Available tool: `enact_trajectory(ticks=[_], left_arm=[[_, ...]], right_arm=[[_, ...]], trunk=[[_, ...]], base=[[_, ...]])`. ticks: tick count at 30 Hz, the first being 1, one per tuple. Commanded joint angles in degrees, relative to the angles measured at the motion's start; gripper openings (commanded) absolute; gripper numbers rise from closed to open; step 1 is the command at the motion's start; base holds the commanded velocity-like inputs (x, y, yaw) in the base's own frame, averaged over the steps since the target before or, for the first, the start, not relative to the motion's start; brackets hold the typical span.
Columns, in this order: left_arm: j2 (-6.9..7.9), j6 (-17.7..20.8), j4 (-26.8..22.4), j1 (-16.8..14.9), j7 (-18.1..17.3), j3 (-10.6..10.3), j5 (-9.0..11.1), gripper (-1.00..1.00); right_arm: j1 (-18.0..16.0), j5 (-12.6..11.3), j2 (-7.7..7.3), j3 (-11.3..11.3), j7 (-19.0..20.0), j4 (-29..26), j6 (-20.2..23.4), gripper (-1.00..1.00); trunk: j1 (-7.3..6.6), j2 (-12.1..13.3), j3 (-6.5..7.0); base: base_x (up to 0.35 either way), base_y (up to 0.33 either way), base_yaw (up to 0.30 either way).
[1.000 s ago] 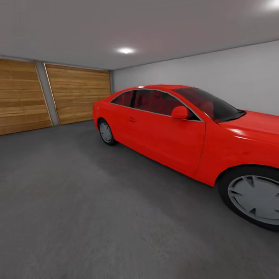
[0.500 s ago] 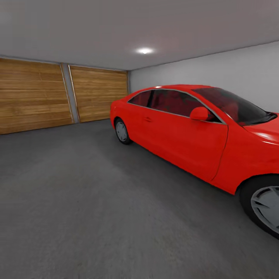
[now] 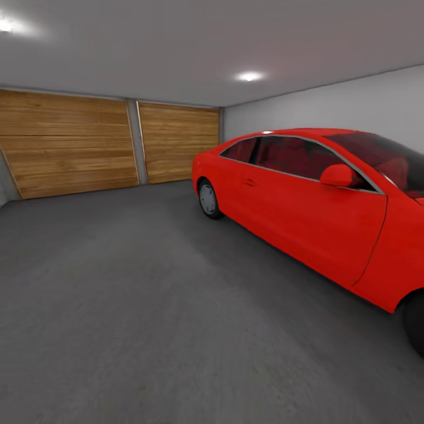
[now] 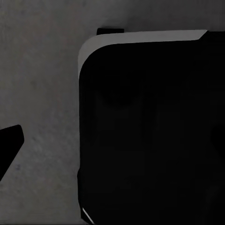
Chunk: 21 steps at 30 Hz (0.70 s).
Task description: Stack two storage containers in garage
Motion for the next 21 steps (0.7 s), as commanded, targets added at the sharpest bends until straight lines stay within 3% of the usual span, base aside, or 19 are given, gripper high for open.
enact_trajectory(ticks=[1, 9, 17, 21], left_arm=[[-0.04, -0.1, 0.0, 0.0, 0.1, 0.0, 0.1, 1.00], [-0.07, -0.1, 0.2, 0.0, 0.2, 0.2, 0.8, 1.00], [0.10, -0.1, 0.3, 0.0, 0.2, 0.2, 3.7, 1.00], [0.12, -0.1, 0.3, 0.0, 0.2, 0.1, 4.2, 1.00]], right_arm=[[0.0, -0.1, 0.01, 0.0, 0.0, 0.0, -0.2, 1.00], [0.0, -0.4, 0.05, -0.2, 0.0, 0.0, -0.2, 1.00], [0.0, -0.4, 0.04, -0.2, 0.0, 0.0, -0.2, 1.00], [0.0, -0.4, 0.05, -0.2, 0.0, 0.0, -0.2, 1.00]], trunk=[[0.00, 0.0, -0.05], [0.00, 0.0, -0.05], [0.00, 0.0, -0.05], [0.00, 0.0, -0.05]], base=[[0.000, 0.000, 0.276], [0.000, 0.000, 0.276], [0.000, 0.000, 0.276], [0.000, 0.000, 0.276]])
